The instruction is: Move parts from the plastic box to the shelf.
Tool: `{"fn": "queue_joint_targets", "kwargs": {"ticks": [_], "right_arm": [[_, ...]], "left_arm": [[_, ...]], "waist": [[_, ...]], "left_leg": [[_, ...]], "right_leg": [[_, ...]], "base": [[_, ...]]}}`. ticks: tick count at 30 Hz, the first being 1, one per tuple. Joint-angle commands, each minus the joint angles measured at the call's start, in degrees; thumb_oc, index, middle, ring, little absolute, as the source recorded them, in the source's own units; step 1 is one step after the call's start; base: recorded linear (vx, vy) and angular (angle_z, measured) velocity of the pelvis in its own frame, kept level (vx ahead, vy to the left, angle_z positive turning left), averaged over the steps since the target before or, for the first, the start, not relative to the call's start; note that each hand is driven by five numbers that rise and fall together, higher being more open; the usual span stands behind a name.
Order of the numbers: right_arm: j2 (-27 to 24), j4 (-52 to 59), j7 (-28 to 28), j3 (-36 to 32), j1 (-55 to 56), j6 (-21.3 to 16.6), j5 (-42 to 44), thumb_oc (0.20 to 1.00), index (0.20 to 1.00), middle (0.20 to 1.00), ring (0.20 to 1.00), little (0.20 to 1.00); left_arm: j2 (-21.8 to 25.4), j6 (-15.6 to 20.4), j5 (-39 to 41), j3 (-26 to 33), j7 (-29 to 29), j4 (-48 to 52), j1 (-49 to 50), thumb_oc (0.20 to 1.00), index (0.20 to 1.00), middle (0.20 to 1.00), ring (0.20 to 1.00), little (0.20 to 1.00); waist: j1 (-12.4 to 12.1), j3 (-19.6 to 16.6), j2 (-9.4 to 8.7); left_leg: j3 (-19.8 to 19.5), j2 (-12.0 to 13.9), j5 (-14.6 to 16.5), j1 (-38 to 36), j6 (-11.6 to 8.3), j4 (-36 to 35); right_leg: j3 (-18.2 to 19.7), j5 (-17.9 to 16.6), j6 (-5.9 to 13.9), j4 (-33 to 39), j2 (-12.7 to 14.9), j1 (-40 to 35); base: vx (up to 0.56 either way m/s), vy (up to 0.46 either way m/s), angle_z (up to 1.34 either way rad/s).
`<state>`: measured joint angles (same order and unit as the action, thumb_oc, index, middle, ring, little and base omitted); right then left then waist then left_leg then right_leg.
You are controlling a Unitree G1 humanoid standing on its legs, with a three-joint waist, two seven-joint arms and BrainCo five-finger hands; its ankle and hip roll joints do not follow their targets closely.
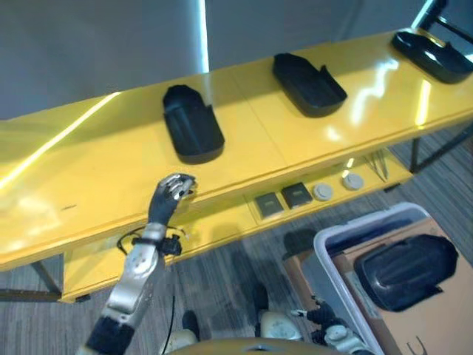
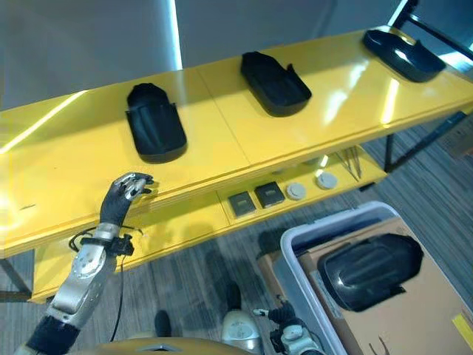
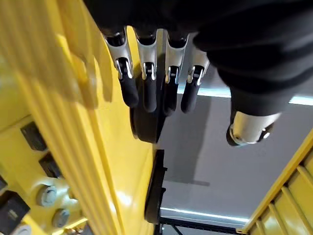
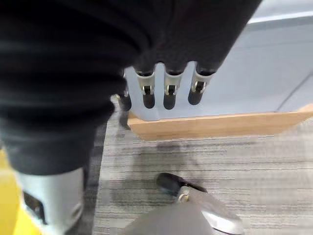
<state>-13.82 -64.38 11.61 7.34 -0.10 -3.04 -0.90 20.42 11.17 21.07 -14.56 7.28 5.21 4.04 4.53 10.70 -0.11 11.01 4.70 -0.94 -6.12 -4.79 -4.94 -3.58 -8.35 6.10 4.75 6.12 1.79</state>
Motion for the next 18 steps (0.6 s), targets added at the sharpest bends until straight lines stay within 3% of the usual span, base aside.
{"fn": "queue_joint_targets", "kwargs": {"ticks": [1, 4, 5, 8, 10, 12, 16, 18], "right_arm": [[2.33, -3.93, 2.15, -0.55, 1.53, -0.96, 8.14, 1.000, 1.000, 1.000, 1.000, 1.000], [3.29, -5.03, 2.11, -1.09, 3.55, -0.81, 8.55, 1.000, 1.000, 1.000, 1.000, 1.000], [3.53, -4.82, 2.68, -1.07, 3.87, -0.96, 9.15, 1.000, 1.000, 1.000, 1.000, 1.000], [4.44, -3.71, 4.56, -3.26, 4.43, -1.81, 12.11, 1.000, 1.000, 1.000, 1.000, 1.000], [4.76, -3.79, 5.52, -5.28, 4.52, -2.56, 15.07, 1.000, 1.000, 1.000, 1.000, 1.000], [3.83, -3.60, 5.87, -3.32, 4.65, -2.12, 10.34, 1.000, 1.000, 1.000, 1.000, 1.000], [2.86, -4.93, 6.18, -3.56, 4.05, -1.30, 7.36, 1.000, 1.000, 1.000, 1.000, 1.000], [2.78, -5.37, 6.33, -3.97, 3.73, -1.12, 7.28, 1.000, 1.000, 1.000, 1.000, 1.000]], "left_arm": [[0.67, 3.23, -3.72, -0.04, -0.98, 3.05, -4.64, 1.000, 1.000, 1.000, 1.000, 1.000], [1.90, 3.28, -6.89, -2.03, -0.36, 3.52, -5.88, 1.000, 1.000, 1.000, 1.000, 1.000], [2.83, 3.85, -8.75, -2.64, 0.56, 3.20, -6.99, 1.000, 1.000, 1.000, 1.000, 1.000], [4.73, 4.79, -10.87, -2.34, 2.54, 2.61, -8.71, 1.000, 1.000, 1.000, 1.000, 1.000], [6.14, 4.92, -12.76, -0.81, 4.51, 1.65, -9.77, 1.000, 1.000, 1.000, 1.000, 1.000], [7.49, 4.94, -15.32, 2.86, 7.88, -0.38, -9.44, 1.000, 1.000, 1.000, 1.000, 1.000], [5.93, 5.11, -16.39, 8.44, 11.20, -2.14, -5.70, 1.000, 1.000, 1.000, 1.000, 1.000], [5.06, 4.94, -16.93, 9.76, 11.98, -3.01, -4.26, 1.000, 1.000, 1.000, 1.000, 1.000]], "waist": [[1.50, -2.17, -1.90], [3.08, -0.91, -2.62], [4.47, 0.45, -3.08], [5.96, 0.50, -3.26], [5.45, 0.48, -2.79], [2.95, 0.16, -2.27], [0.01, -1.63, -3.24], [-0.72, -2.10, -3.26]], "left_leg": [[-0.44, -0.30, 1.88, 1.35, 2.02, -0.06], [-0.19, -1.29, 2.27, 1.08, 2.88, -0.06], [0.16, -1.44, 2.01, 1.69, 3.16, -0.06], [3.54, -0.80, 1.71, 3.05, 2.86, -0.06], [6.75, 0.59, 1.36, 2.97, 2.79, -0.06], [11.23, 2.49, 2.03, 1.69, 2.43, -0.06], [17.60, 3.36, 1.22, 0.83, 1.76, 0.39], [19.15, 3.65, 0.64, 0.56, 1.35, 0.63]], "right_leg": [[2.36, 5.13, 4.56, -5.03, 3.92, -0.82], [4.18, 3.19, 6.43, -10.93, 4.63, 2.31], [6.15, 0.42, 7.45, -11.75, 4.27, 5.00], [6.38, -4.06, 8.12, -8.28, 3.97, 8.36], [0.12, -1.33, 7.25, -9.60, 4.23, 8.70], [-10.98, 6.20, 5.02, -15.90, 7.30, 5.34], [-18.94, 5.69, 5.36, -13.65, 10.37, 0.03], [-20.10, 4.77, 5.79, -10.52, 10.33, -2.20]], "base": [[-0.07, 0.213, 0.03], [-0.11, 0.154, 0.04], [-0.17, 0.110, -0.05], [-0.16, 0.097, -0.47], [-0.12, 0.112, -0.94], [-0.15, 0.099, -1.62], [-0.10, -0.115, -1.54], [-0.03, -0.204, -1.18]]}}
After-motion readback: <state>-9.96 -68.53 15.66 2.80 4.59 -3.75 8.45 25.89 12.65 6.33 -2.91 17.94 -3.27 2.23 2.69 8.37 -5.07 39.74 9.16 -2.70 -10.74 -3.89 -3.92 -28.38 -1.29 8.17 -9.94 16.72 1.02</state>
